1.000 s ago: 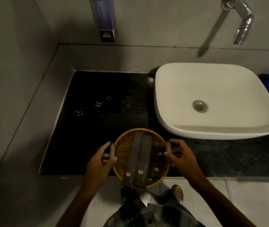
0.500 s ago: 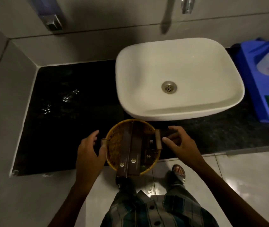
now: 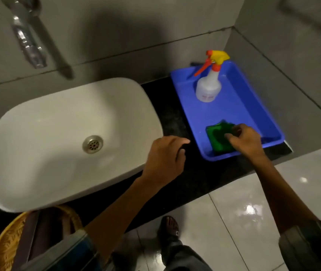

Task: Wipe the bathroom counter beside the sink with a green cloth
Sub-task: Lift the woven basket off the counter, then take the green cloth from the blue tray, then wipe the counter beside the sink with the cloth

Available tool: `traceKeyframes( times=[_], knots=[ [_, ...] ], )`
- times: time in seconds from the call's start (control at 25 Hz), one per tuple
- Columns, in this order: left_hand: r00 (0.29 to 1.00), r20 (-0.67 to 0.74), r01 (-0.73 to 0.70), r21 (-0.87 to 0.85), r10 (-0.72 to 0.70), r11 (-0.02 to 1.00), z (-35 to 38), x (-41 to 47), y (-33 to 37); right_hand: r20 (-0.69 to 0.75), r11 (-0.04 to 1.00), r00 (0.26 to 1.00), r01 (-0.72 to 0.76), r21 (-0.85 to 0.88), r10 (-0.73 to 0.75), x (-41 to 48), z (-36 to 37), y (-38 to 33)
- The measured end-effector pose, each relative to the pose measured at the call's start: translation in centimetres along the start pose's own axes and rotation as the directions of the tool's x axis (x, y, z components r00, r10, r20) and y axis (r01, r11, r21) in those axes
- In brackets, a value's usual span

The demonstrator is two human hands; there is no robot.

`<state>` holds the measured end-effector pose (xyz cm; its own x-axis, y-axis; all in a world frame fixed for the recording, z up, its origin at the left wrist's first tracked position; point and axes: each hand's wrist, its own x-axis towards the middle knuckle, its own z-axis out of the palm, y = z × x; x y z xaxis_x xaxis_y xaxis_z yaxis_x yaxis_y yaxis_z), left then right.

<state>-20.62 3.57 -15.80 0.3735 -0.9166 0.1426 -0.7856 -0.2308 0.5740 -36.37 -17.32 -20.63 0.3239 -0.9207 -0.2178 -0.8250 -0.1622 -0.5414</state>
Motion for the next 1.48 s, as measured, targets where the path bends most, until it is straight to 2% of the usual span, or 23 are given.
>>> traceKeyframes(
  times=[0.08,0.12,0.2,0.28,0.36,0.44,0.52,0.64,0.72,0.8,0.84,0.88,0.92,1.0,1.08,1.16,1.24,1.28,1.36,1.48],
  knots=[
    [0.984,0.117,-0.141,0.073,0.132,0.987,4.8,3.4,4.0,0.150,0.985,0.986,-0.053,-0.166,0.078,3.5,-1.2,2.8],
    [0.969,0.189,-0.176,0.088,0.157,0.980,7.3,5.3,6.1,0.213,0.977,0.968,-0.091,-0.192,0.132,5.0,-2.2,4.0],
    [0.929,0.344,-0.167,0.068,0.134,0.984,12.8,10.0,11.2,0.250,0.966,0.939,-0.197,-0.166,0.235,8.0,-6.1,7.8],
    [0.869,0.484,-0.130,0.025,0.101,0.991,18.0,13.8,16.4,0.226,0.948,0.921,-0.301,-0.102,0.317,10.5,-10.6,12.1],
    [0.811,0.579,-0.107,0.007,0.083,0.994,21.7,16.5,20.6,0.228,0.914,0.896,-0.402,0.056,0.380,12.2,-14.7,15.7],
    [0.799,0.599,-0.039,-0.038,0.054,0.999,23.9,18.5,22.7,0.253,0.856,0.890,-0.441,0.270,0.379,13.0,-17.2,17.3],
    [0.823,0.567,0.039,-0.133,0.044,0.990,25.5,20.5,24.6,0.208,0.786,0.905,-0.425,0.450,0.370,13.1,-19.4,18.7],
    [0.908,0.417,0.112,-0.309,0.029,0.944,27.2,22.2,27.5,0.114,0.600,0.896,-0.378,0.705,0.430,11.9,-22.2,21.0],
    [0.931,0.358,0.243,-0.476,-0.066,0.846,27.4,22.9,28.6,0.149,0.407,0.890,-0.339,0.848,0.430,10.6,-24.2,22.2],
    [0.882,0.451,0.436,-0.662,-0.141,0.610,26.5,23.0,29.0,0.238,0.225,0.898,-0.335,0.915,0.371,8.6,-25.5,22.5],
    [0.858,0.498,0.486,-0.707,-0.126,0.514,26.2,22.5,28.6,0.269,0.184,0.901,-0.344,0.921,0.341,7.5,-25.6,22.3],
    [0.852,0.514,0.493,-0.727,-0.096,0.477,25.7,21.9,28.0,0.275,0.187,0.908,-0.344,0.920,0.315,6.5,-25.4,21.7],
    [0.854,0.514,0.480,-0.720,-0.080,0.501,25.0,21.1,27.3,0.262,0.234,0.915,-0.339,0.911,0.307,5.7,-24.8,20.9],
    [0.863,0.499,0.461,-0.715,-0.080,0.525,24.1,18.8,26.9,0.195,0.390,0.936,-0.304,0.869,0.294,3.7,-23.6,20.2],
    [0.892,0.430,0.441,-0.768,-0.137,0.464,20.5,15.2,22.5,0.146,0.607,0.969,-0.239,0.758,0.199,0.3,-20.7,15.9],
    [0.883,0.428,0.468,-0.772,-0.193,0.431,21.0,13.8,20.8,0.106,0.743,0.974,-0.222,0.632,0.201,-1.3,-19.4,16.5],
    [0.857,0.412,0.509,-0.773,-0.310,0.379,20.3,12.7,18.5,0.074,0.818,0.982,-0.187,0.544,0.175,-1.6,-17.1,15.8],
    [0.846,0.376,0.515,-0.759,-0.378,0.398,19.5,12.0,16.5,0.085,0.854,0.987,-0.159,0.495,0.135,-1.6,-15.1,14.3],
    [0.834,0.234,0.495,-0.717,-0.500,0.490,16.3,9.3,10.6,0.198,0.903,0.980,-0.093,0.420,0.009,-2.2,-9.0,8.9],
    [0.774,0.056,0.528,-0.608,-0.631,0.593,9.2,4.6,1.0,0.399,0.928,0.908,-0.036,0.370,-0.124,-3.4,0.1,0.2]
  ],
)
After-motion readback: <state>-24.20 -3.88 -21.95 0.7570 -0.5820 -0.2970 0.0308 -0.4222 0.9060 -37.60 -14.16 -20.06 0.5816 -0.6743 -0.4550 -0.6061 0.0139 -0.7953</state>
